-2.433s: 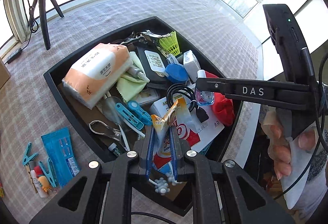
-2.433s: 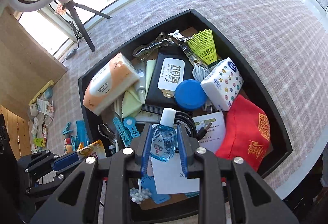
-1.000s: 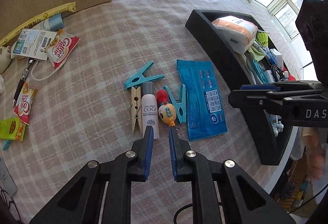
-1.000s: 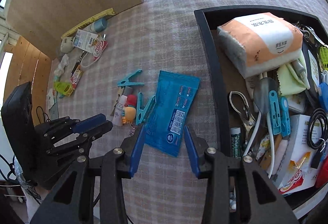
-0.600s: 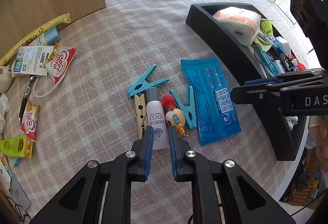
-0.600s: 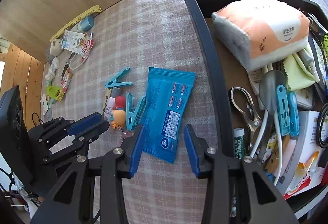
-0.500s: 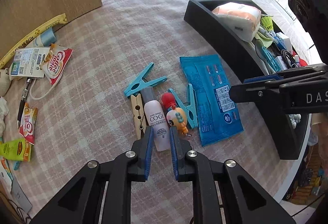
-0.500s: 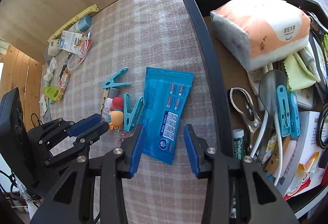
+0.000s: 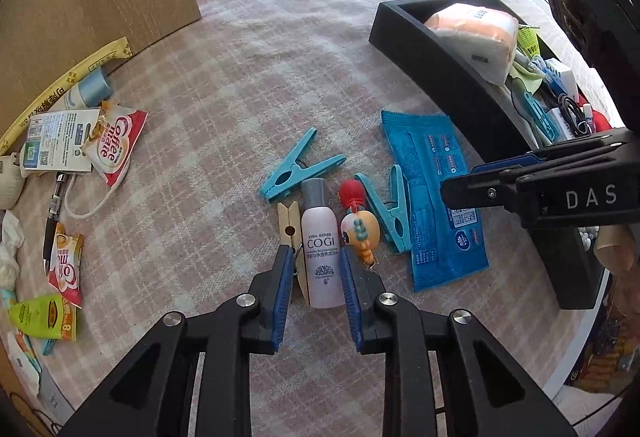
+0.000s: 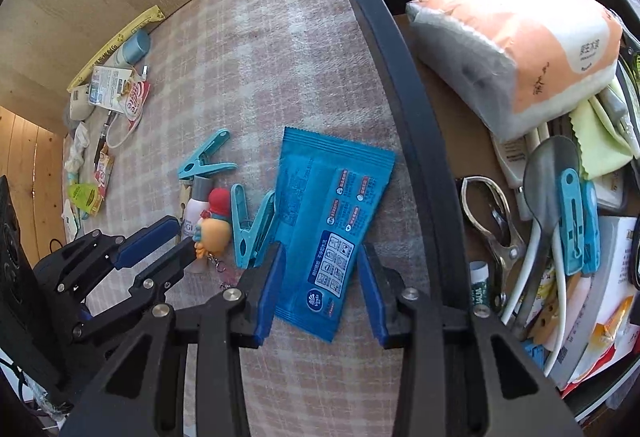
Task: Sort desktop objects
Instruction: 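Grasp the blue wet-wipe packet with the right gripper while the left grasps the white COGI bottle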
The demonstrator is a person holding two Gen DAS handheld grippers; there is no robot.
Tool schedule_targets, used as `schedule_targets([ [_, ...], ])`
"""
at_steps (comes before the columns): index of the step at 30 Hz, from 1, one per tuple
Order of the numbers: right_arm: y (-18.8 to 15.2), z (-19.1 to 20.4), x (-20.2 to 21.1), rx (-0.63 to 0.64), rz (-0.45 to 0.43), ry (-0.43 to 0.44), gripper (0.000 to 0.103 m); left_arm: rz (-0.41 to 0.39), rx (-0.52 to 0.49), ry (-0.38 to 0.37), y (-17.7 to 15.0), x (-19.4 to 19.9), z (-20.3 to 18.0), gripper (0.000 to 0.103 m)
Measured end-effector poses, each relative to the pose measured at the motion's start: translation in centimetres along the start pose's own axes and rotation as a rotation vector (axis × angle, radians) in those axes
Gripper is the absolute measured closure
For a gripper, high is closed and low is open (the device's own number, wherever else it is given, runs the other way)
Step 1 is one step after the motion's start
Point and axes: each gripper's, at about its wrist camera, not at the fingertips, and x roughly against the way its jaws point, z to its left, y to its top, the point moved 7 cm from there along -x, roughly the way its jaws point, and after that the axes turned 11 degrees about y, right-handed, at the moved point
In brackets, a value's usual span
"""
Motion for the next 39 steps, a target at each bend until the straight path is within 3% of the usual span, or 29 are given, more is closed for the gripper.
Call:
schedule_targets([
  [6, 0.3, 0.4, -0.5, 0.011, -0.008, -0.023, 0.067, -0.012, -0.049, 0.003, 0.1, 0.3, -1.2, 0.086],
  [9, 0.4, 0.3, -0.7, 0.015, -0.004, -0.030, 0.080, -0.020, -0.070, 0.031, 0.0, 0.1, -0.8, 0.086],
  [12, 0.7, 0.0, -1.0, 0.009, 0.007, -0.038, 0.085, -0.016, -0.033, 0.031, 0.2, 0.3, 0.8, 0.087],
  [17, 1.0, 0.8, -1.7, 0.040, 0.023, -0.061, 0.084, -0.008, -0.011, 0.069, -0.4, 0.4, 2.8, 0.087],
  [22, 1.4, 2.2, -2.4, 0.074, 0.011, -0.084, 0.085, -0.019, -0.035, 0.051, -1.1, 1.4, 1.7, 0.088],
  [27, 1.4, 2.6, -2.4, 0.105, 0.003, -0.100, 0.094, -0.027, -0.023, -0.008, -0.9, 1.9, 1.4, 0.085],
  [29, 1.4, 2.6, -2.4, 0.104, 0.005, -0.097, 0.095, -0.016, -0.034, 0.028, -0.7, 1.5, 1.5, 0.086],
  [39, 2.0, 3.1, -2.9, 0.102, 0.021, -0.100, 0.093, 0.024, -0.037, 0.044, 0.4, -1.0, 2.4, 0.084],
])
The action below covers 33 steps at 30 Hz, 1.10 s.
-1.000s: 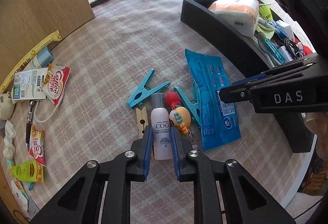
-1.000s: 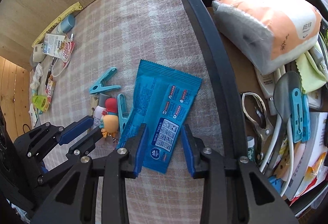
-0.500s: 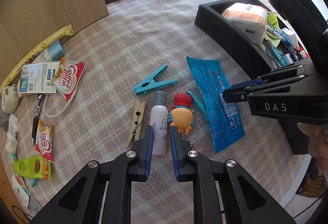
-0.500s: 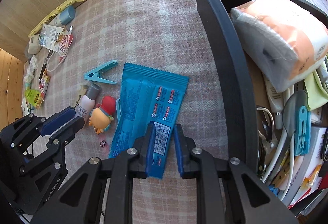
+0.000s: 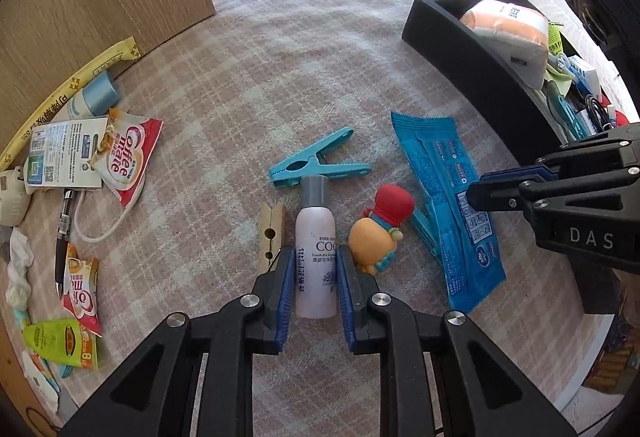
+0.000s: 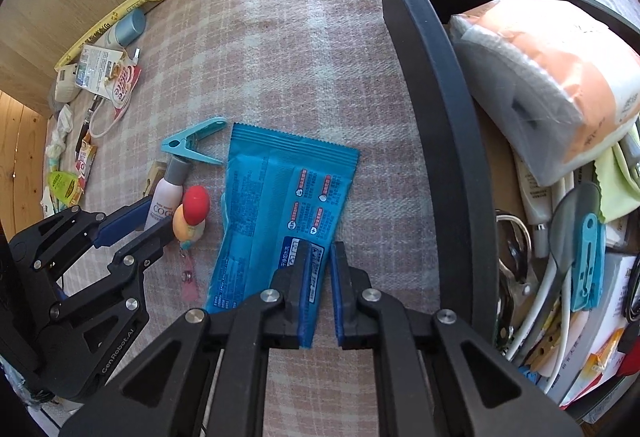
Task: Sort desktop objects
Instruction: 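Grasp the blue wet-wipe packet with the right gripper while the left grasps the white COGI bottle, then lift the packet and bottle into the black tray and open both grippers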
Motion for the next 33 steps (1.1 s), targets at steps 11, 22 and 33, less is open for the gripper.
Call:
schedule_targets([
  [11, -0.2, 1.1, 0.9, 0.006, -0.056, 0.081, 0.100, -0.028, 0.119, -0.014, -2.1, 1.9, 2.5, 0.084],
  [22, -1.9, -0.4, 6.3, 0.025, -0.134, 0.137, 0.101, -0.117, 0.133, -0.040, -0.5, 5.7, 1.8, 0.084],
  [33, -3.0, -5.0, 15.2, -0.005, -0.253, 0.107, 0.101, -0.214, -0.002, -0.120, 4.2, 10.3, -6.5, 0.084],
])
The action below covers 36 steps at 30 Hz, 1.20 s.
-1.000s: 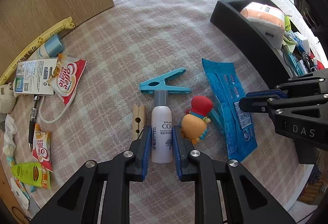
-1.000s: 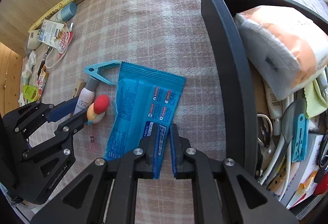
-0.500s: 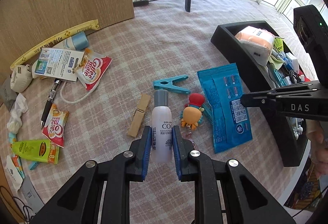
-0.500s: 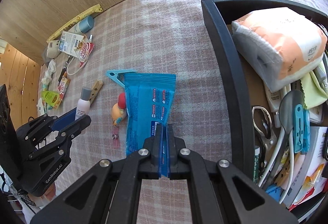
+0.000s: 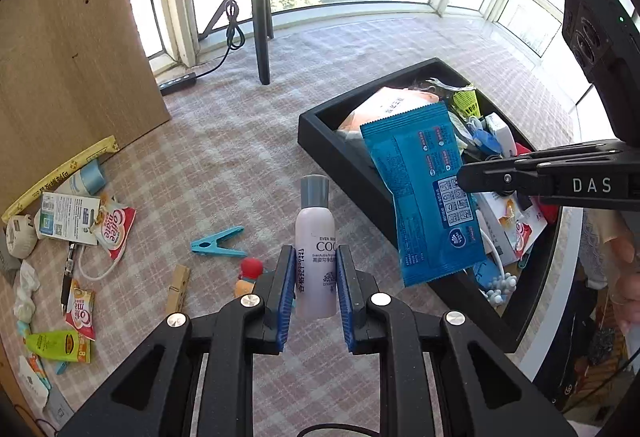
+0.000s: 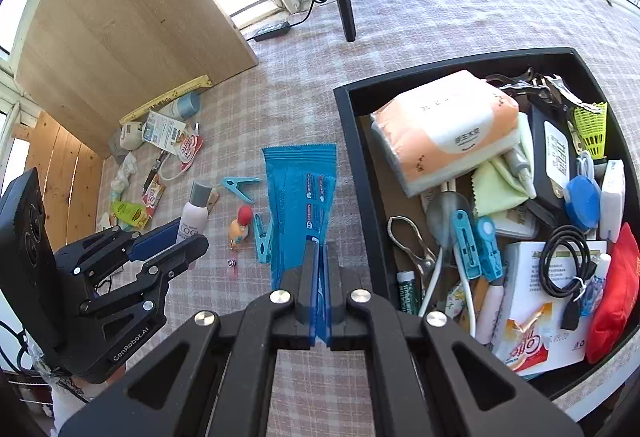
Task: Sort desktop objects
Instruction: 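Lift the packet and bottle into the black tray and open both grippers, then grasp the wooden clothespin with the left gripper while the right grasps the blue clothespin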
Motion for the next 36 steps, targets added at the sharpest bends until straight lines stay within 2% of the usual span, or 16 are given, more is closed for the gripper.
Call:
schedule_targets([
  [9, -0.5, -9.5, 8.8, -0.129, -0.104, -0.128, 0.101, -0.007, -0.130, -0.116, 3.3, -0.6, -11.6, 0.084],
  [16, -1.2, -14.6, 12.2, -0.205, -0.143, -0.179, 0.100, -0.028, -0.195, -0.153, 4.0, -0.4, -18.2, 0.083],
  [17, -1.3, -14.8, 12.2, -0.200, -0.132, -0.180, 0.100, -0.017, -0.206, -0.156, 3.9, -0.5, -18.7, 0.067],
  [18, -1.4, -15.1, 12.3, -0.211, -0.134, -0.187, 0.099, -0.005, -0.207, -0.152, 3.8, -0.5, -18.9, 0.046],
  [19, -1.6, -15.3, 12.4, -0.218, -0.136, -0.198, 0.094, -0.016, -0.202, -0.145, 3.9, -0.3, -18.8, 0.043],
  [21, -1.6, -14.9, 12.4, -0.198, -0.139, -0.213, 0.084, -0.035, -0.210, -0.123, 3.9, 0.1, -18.4, 0.046],
  [23, -1.4, -14.2, 12.4, -0.182, -0.151, -0.224, 0.084, -0.031, -0.211, -0.110, 3.8, 0.2, -17.7, 0.047],
  [29, -0.8, -11.4, 10.7, -0.133, -0.129, -0.182, 0.084, -0.026, -0.151, -0.068, 3.5, 0.3, -13.6, 0.049],
  [36, -0.2, -6.6, 6.8, -0.028, -0.081, -0.146, 0.084, -0.002, -0.058, 0.028, 2.0, -0.4, -6.1, 0.050],
])
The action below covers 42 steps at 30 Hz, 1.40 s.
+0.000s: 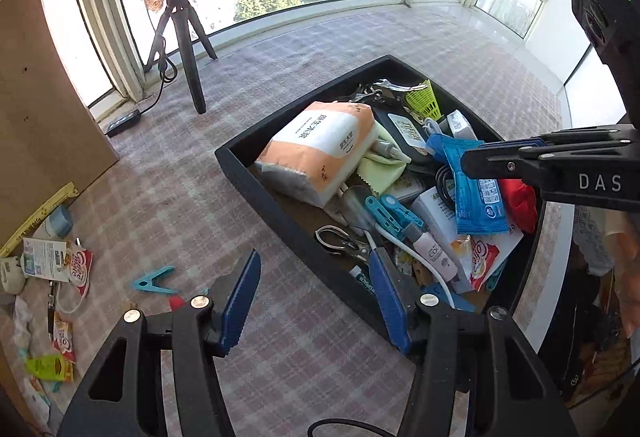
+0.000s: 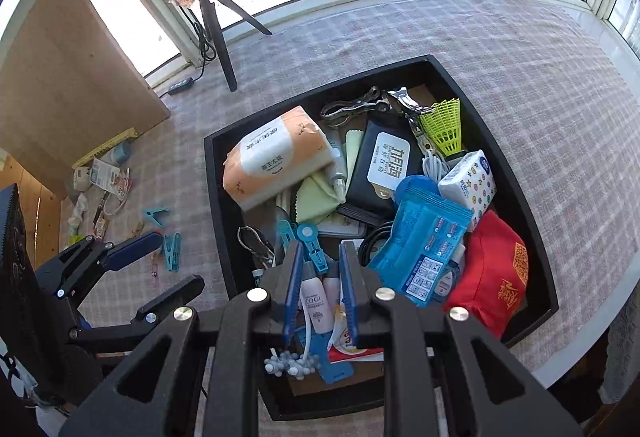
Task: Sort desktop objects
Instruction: 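Grasp the wooden clothespin with the left gripper while the right grasps the blue clothespin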
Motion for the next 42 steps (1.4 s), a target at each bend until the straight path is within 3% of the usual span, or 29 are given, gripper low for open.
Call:
schedule_targets([
  [12, -2.0, 12.2, -10.0, 0.188, 0.140, 0.104, 0.084, 0.137, 0.213, 0.189, -7.5, -4.1, 16.2, 0.053],
  [16, -2.8, 14.6, -13.9, 0.203, 0.189, 0.121, 0.084, 0.183, 0.296, 0.184, -9.8, -6.1, 19.0, 0.056],
  [25, -4.5, 16.0, -19.0, 0.218, 0.220, 0.066, 0.083, 0.194, 0.339, 0.154, -11.0, -8.2, 19.5, 0.056],
  [32, -4.2, 15.8, -19.0, 0.198, 0.199, 0.076, 0.083, 0.199, 0.307, 0.129, -10.7, -9.3, 18.2, 0.056],
  [35, -4.2, 15.9, -18.9, 0.199, 0.201, 0.083, 0.083, 0.195, 0.291, 0.154, -10.4, -9.6, 17.8, 0.057],
  [42, -4.9, 16.1, -19.3, 0.213, 0.216, 0.091, 0.084, 0.186, 0.292, 0.188, -9.5, -10.1, 18.2, 0.078],
])
